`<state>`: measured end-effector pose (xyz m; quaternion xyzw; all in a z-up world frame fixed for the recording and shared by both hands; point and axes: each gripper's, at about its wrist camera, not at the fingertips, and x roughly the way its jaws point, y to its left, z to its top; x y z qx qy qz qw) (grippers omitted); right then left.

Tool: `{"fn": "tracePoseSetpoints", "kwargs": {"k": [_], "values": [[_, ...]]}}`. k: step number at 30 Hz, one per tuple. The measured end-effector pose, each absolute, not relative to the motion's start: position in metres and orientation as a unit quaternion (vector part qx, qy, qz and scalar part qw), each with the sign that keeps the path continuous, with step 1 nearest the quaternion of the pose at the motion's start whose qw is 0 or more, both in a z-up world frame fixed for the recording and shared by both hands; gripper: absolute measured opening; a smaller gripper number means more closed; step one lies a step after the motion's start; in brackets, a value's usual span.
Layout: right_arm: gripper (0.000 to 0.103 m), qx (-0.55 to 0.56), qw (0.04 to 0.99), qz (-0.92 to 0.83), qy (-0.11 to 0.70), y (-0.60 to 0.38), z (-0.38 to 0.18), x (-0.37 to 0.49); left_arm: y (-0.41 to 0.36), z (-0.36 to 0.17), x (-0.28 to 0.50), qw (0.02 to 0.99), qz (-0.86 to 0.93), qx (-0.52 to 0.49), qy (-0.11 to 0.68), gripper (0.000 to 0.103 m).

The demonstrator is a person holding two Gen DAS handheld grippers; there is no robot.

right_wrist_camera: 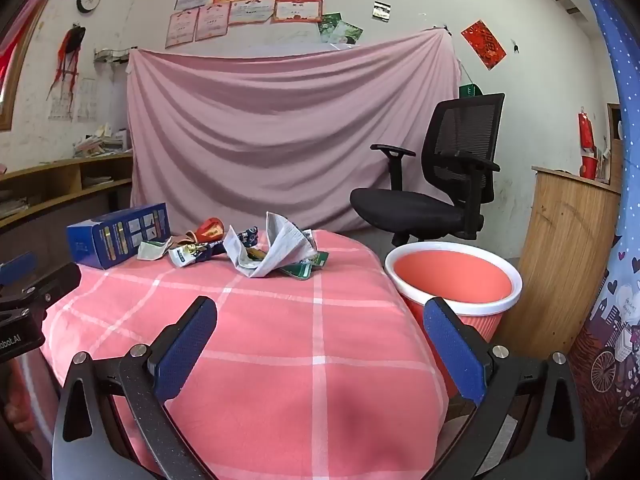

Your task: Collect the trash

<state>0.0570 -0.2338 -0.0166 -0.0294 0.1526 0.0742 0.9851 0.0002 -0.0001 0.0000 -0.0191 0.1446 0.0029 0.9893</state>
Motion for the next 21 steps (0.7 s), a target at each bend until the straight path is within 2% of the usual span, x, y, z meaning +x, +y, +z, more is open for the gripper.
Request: {"fn": "tracePoseSetpoints", "kwargs": {"k": [21], "values": [[0.103, -0.025, 0.985, 0.075, 0.155, -0.2334, -0.0167, 0.0573, 0.0027, -0.0003, 0.0029, 0.99, 0.004, -0.021, 0.143, 0.101]]}}
